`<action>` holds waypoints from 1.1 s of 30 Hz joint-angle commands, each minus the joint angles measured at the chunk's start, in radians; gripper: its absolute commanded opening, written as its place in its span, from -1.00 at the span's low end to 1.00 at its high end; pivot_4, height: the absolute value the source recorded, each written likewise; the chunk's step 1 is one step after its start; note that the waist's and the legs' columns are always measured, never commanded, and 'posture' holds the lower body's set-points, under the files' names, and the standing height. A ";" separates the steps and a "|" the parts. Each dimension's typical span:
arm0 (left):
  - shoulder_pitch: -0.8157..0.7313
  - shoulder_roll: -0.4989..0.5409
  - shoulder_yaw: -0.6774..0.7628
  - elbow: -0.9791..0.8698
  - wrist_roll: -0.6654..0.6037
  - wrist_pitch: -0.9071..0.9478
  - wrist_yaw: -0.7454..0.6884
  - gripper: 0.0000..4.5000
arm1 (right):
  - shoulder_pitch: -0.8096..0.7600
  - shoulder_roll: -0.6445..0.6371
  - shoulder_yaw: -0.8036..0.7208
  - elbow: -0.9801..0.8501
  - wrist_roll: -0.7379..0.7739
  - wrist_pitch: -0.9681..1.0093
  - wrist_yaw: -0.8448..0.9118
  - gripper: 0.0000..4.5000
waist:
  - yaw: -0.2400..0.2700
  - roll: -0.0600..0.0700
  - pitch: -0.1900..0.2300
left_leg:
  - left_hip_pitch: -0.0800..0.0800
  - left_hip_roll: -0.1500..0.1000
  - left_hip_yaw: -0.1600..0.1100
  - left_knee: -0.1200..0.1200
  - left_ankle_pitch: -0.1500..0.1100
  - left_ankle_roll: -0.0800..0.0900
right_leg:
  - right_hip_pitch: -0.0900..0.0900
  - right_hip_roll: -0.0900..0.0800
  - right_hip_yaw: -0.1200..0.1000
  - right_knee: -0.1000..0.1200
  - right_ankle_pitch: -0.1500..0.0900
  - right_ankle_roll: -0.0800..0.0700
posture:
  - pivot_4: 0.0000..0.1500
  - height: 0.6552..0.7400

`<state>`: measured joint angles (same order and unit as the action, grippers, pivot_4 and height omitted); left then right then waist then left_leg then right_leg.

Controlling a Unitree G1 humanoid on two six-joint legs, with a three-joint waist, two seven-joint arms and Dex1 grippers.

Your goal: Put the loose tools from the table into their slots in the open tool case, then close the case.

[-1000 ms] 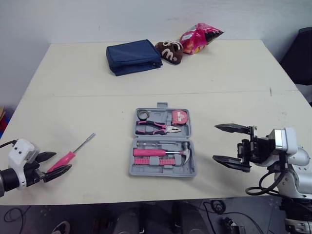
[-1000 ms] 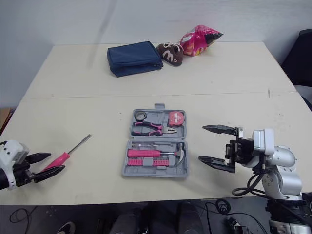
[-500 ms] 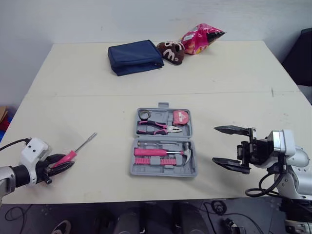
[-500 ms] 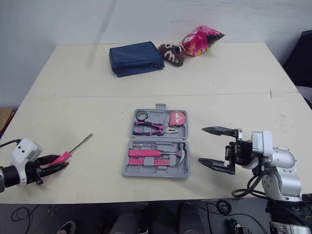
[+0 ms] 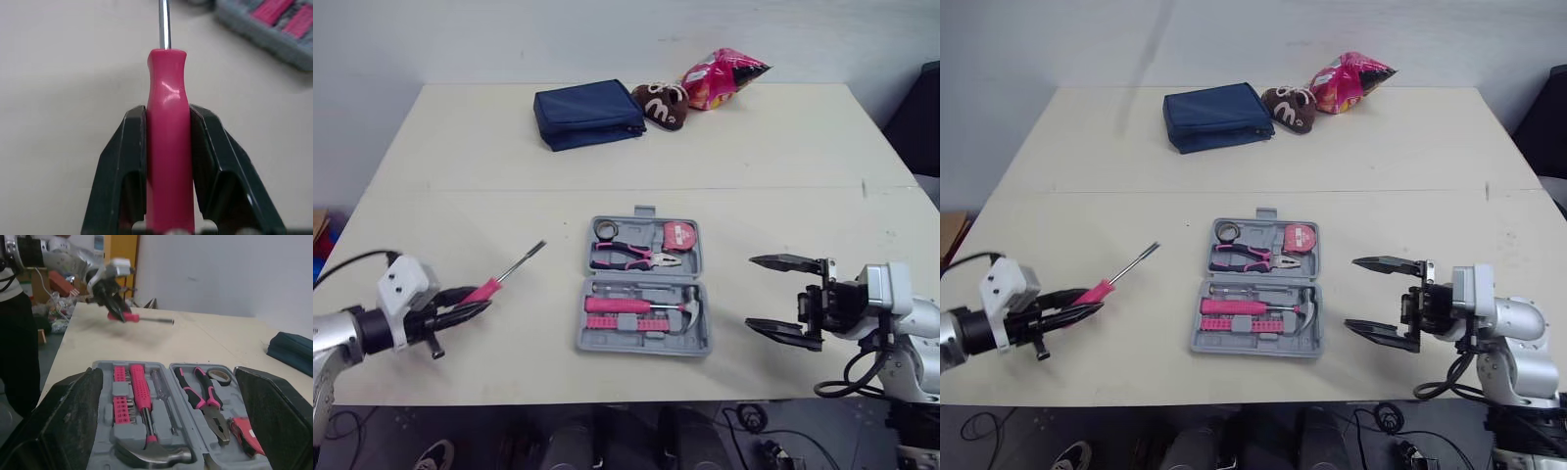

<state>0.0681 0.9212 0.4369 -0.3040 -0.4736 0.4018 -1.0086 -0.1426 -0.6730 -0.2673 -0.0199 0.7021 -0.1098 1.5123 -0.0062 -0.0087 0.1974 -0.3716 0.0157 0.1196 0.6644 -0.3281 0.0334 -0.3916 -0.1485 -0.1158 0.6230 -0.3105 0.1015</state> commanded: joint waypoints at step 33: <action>-0.725 -0.115 -0.967 -0.208 0.219 0.526 0.034 -0.76 | 0.089 -0.006 -0.035 0.076 -0.008 -0.133 0.054 1.00 | 0.028 0.000 0.001 | 0.000 0.003 0.001 0.012 0.004 0.000 | 0.002 0.015 0.007 0.005 0.000 0.001 | 1.00 1.00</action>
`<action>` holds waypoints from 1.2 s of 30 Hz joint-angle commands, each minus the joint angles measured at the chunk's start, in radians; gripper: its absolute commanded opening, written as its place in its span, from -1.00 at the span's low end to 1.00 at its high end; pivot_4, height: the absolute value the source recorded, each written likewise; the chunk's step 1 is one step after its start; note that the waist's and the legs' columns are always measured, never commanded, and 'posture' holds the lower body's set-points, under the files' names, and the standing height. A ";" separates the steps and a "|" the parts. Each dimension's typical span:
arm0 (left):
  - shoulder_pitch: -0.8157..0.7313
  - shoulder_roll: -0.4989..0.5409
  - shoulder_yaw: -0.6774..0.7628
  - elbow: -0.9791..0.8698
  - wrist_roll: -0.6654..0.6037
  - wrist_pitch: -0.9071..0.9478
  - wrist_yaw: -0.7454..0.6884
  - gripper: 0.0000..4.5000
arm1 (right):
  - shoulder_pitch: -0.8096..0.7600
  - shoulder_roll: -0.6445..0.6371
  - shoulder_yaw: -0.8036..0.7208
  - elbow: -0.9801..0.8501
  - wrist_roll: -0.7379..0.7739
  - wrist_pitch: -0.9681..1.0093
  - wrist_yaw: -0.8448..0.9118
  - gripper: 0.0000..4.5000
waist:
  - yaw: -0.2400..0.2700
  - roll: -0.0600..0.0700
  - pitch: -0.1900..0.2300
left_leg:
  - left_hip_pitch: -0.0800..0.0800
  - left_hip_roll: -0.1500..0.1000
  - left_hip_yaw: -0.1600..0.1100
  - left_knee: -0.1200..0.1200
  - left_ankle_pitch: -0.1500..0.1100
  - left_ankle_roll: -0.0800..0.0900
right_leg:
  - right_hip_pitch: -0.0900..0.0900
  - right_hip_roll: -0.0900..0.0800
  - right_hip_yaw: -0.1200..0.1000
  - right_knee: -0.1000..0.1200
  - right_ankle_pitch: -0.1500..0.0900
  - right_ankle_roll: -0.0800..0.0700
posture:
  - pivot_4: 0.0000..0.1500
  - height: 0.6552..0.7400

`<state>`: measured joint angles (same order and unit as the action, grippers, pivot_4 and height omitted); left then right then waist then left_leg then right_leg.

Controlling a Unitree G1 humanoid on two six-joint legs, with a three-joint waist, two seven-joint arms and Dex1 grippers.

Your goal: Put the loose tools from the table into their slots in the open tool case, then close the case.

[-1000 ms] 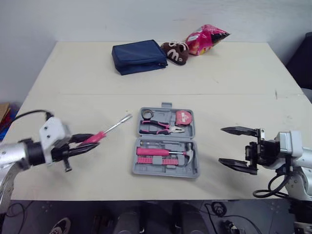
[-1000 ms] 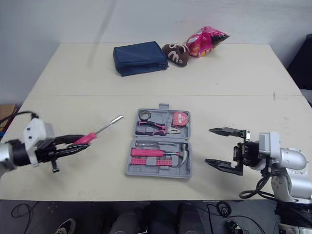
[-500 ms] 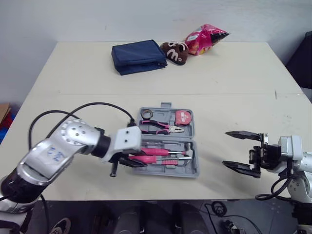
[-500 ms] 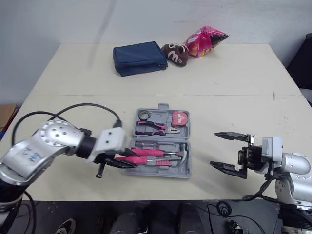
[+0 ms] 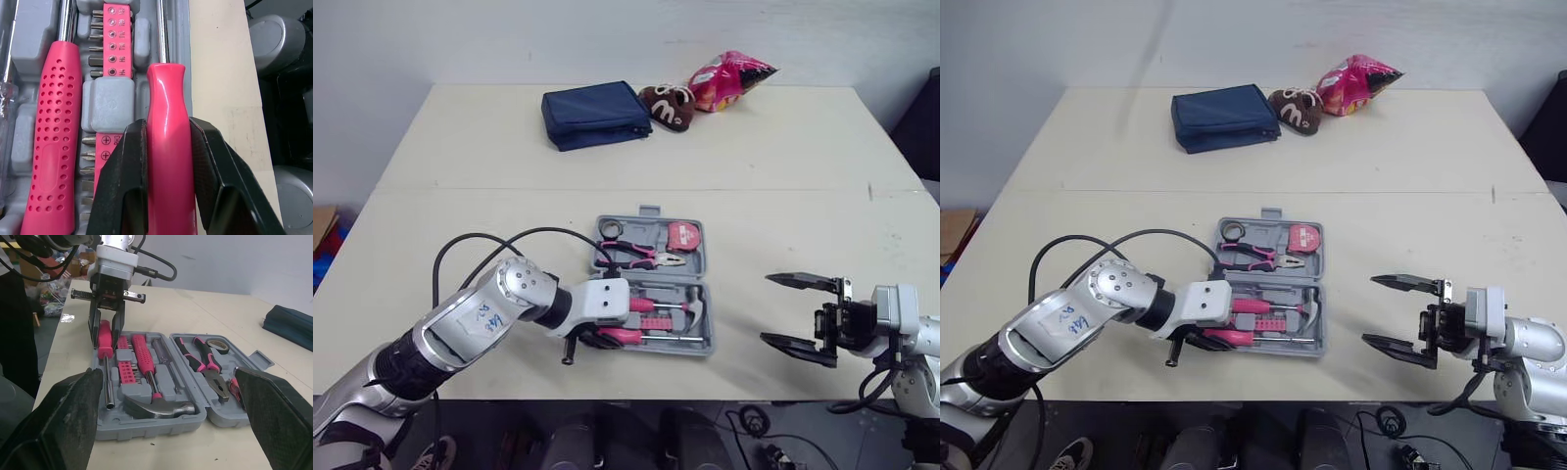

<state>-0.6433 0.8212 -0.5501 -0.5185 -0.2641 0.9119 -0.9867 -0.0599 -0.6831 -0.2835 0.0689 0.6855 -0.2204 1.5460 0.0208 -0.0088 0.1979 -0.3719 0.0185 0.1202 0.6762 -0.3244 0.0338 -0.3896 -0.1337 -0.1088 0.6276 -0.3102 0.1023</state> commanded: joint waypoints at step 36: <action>0.233 -0.103 0.327 0.083 -0.041 -0.543 -0.064 -0.02 | 0.058 -0.002 -0.001 -0.239 0.013 0.140 -0.120 1.00 | 0.002 0.001 0.000 | 0.002 0.001 -0.004 0.005 -0.002 0.001 | 0.006 -0.003 -0.003 -0.002 0.000 0.000 | 1.00 1.00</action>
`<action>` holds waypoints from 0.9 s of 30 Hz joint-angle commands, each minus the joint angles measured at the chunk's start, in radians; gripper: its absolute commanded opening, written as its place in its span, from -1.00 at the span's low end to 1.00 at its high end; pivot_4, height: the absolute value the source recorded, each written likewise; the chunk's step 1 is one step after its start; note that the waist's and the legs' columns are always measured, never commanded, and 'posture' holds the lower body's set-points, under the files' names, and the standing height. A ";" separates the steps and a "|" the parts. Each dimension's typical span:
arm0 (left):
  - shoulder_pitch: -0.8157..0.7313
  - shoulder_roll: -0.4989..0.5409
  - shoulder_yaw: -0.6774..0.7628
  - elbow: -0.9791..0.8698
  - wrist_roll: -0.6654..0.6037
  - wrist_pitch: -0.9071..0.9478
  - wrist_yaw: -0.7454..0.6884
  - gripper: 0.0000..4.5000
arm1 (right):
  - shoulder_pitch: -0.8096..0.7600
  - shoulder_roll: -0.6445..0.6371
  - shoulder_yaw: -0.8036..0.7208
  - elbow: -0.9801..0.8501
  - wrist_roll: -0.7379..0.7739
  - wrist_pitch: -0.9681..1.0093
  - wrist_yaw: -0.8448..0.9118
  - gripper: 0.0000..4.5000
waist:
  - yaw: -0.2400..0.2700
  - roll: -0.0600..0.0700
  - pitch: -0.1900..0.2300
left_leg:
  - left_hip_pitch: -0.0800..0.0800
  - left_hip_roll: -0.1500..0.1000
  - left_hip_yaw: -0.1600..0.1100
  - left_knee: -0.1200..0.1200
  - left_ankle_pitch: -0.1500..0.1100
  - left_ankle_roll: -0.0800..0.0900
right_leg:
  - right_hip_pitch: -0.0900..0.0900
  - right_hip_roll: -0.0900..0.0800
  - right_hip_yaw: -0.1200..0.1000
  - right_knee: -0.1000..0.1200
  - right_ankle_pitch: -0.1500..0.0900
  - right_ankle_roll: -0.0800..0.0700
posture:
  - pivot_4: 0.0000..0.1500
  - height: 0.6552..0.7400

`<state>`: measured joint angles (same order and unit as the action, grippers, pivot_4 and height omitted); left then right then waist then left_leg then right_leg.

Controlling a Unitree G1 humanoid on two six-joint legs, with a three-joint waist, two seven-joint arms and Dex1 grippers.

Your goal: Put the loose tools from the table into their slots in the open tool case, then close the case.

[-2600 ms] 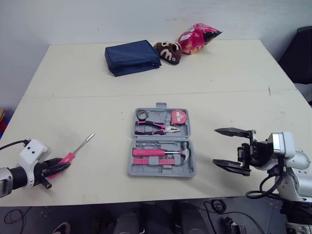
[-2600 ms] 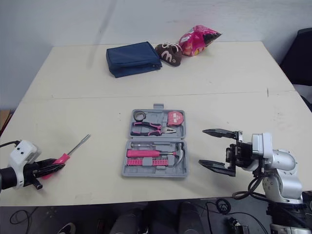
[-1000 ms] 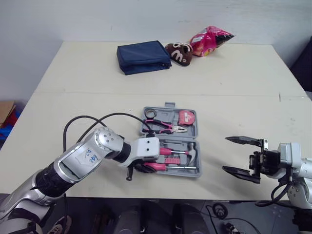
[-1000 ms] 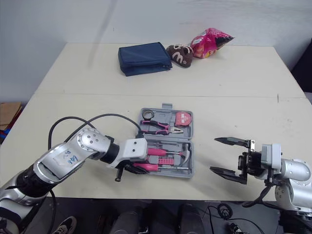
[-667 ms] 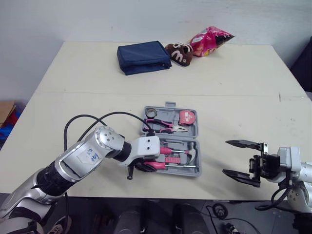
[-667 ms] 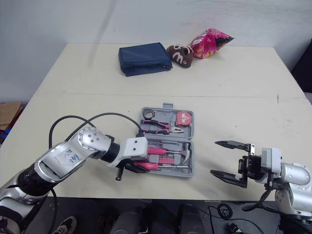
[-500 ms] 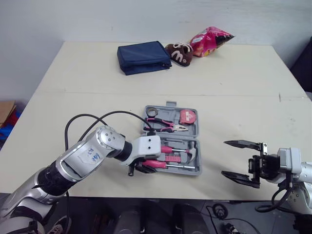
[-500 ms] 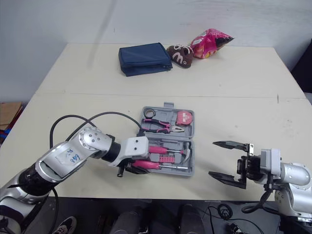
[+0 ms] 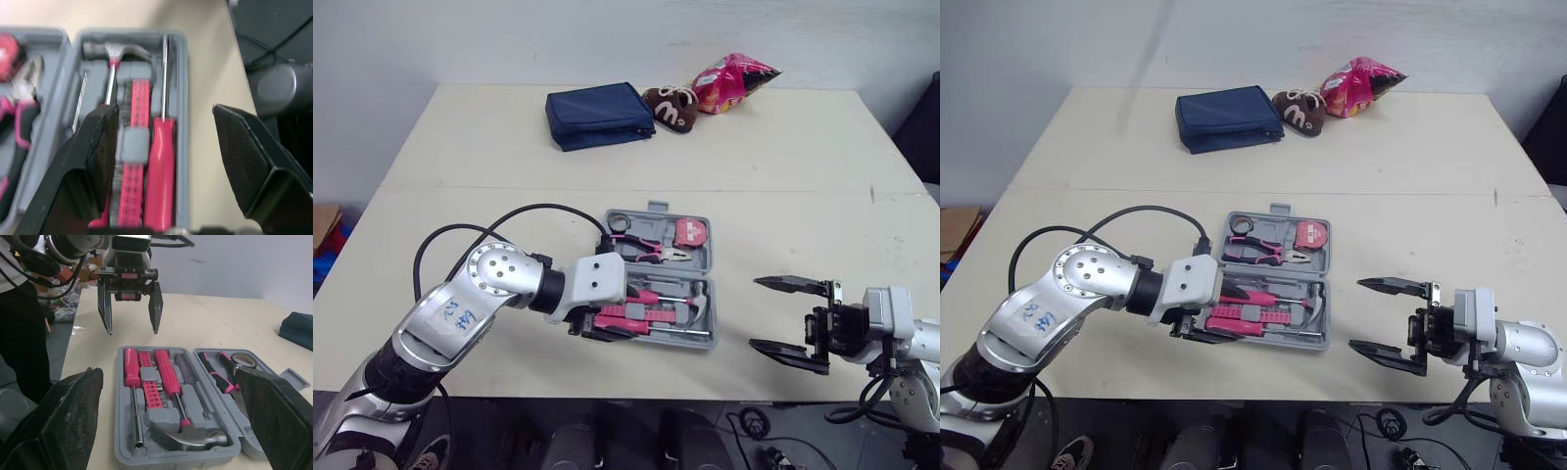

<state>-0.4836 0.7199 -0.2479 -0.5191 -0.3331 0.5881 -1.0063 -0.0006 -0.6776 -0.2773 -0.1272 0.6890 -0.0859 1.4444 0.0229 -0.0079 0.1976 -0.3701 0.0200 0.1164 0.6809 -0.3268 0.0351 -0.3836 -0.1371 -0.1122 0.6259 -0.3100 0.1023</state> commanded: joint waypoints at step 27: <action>0.136 -0.108 -0.182 0.353 0.263 -0.257 0.005 -0.96 | 0.025 0.021 0.015 -0.009 -0.034 -0.033 -0.056 1.00 | 0.002 0.003 -0.002 | 0.003 -0.002 -0.002 0.000 -0.004 0.003 | 0.006 -0.008 -0.008 -0.003 0.000 0.001 | 1.00 1.00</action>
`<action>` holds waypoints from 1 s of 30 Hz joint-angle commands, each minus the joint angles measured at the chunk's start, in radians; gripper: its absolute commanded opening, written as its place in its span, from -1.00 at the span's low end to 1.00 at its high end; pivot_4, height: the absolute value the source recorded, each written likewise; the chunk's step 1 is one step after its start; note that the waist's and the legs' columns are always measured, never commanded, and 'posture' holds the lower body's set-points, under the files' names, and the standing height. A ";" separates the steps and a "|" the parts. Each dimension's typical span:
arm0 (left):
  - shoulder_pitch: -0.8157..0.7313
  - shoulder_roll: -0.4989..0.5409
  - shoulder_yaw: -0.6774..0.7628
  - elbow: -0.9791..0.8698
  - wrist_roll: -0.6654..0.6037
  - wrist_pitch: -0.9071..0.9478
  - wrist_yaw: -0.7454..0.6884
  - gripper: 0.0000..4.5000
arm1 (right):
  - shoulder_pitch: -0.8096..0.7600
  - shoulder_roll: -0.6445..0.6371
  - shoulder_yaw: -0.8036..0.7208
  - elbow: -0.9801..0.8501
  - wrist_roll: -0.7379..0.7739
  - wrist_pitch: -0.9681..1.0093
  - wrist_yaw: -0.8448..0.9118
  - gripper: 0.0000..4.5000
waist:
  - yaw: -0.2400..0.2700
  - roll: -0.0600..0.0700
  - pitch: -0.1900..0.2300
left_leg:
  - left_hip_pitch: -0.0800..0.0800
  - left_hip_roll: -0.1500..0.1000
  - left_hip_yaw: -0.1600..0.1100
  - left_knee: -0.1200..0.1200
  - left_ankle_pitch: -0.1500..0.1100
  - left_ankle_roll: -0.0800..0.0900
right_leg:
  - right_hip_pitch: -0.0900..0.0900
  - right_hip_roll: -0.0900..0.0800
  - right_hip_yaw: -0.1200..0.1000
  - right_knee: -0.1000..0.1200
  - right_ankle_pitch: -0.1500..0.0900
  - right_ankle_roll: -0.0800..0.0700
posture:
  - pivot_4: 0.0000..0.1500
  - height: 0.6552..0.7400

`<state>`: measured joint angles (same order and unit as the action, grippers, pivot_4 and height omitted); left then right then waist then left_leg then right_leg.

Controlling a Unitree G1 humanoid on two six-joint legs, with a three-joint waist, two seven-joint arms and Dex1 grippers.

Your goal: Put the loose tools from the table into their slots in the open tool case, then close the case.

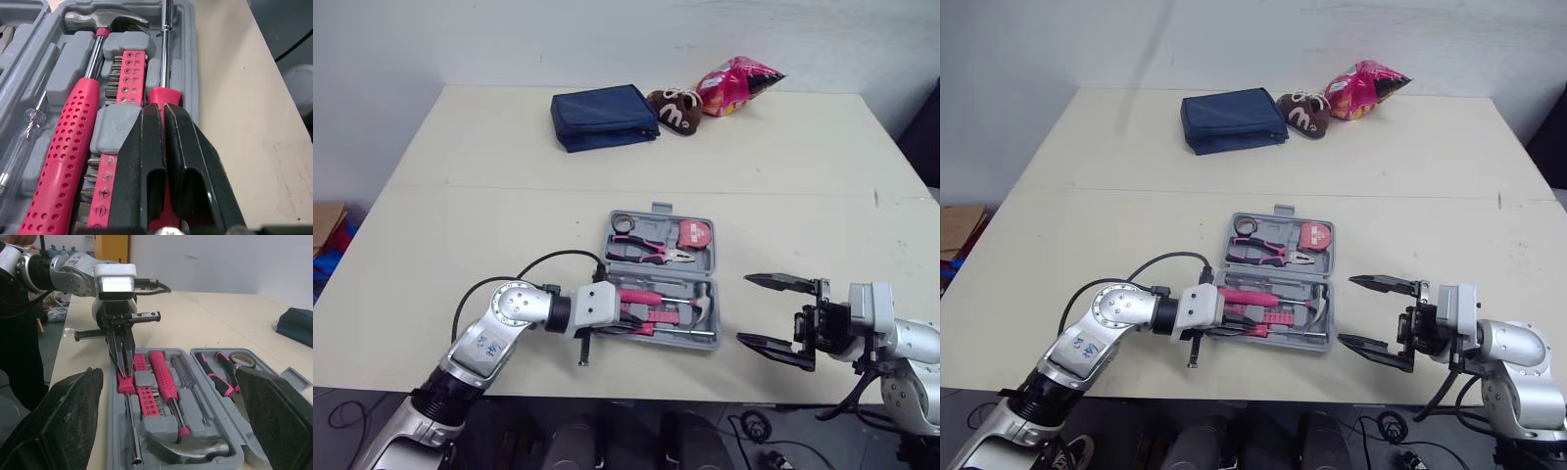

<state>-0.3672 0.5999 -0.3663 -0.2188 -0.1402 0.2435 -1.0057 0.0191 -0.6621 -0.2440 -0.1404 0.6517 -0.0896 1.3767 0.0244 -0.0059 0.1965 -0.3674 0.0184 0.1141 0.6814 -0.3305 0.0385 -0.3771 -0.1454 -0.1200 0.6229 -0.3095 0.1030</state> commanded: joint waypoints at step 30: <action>0.151 0.052 0.487 0.078 -0.274 -0.112 -0.014 -0.96 | 0.060 -0.047 -0.112 0.116 -0.135 -0.033 -0.198 1.00 | -0.005 0.009 -0.023 | 0.003 -0.001 -0.001 -0.014 -0.001 -0.001 | 0.002 -0.001 -0.003 -0.010 0.000 0.000 | 1.00 1.00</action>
<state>-0.2326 0.6092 -0.0069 -0.1815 -0.3830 0.1395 -1.0363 0.0655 -0.6820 -0.3156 -0.0262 0.5553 -0.1423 1.2383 0.0190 0.0030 0.1740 -0.3646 0.0174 0.1134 0.6676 -0.3313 0.0373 -0.3758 -0.1467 -0.1230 0.6131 -0.3098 0.1030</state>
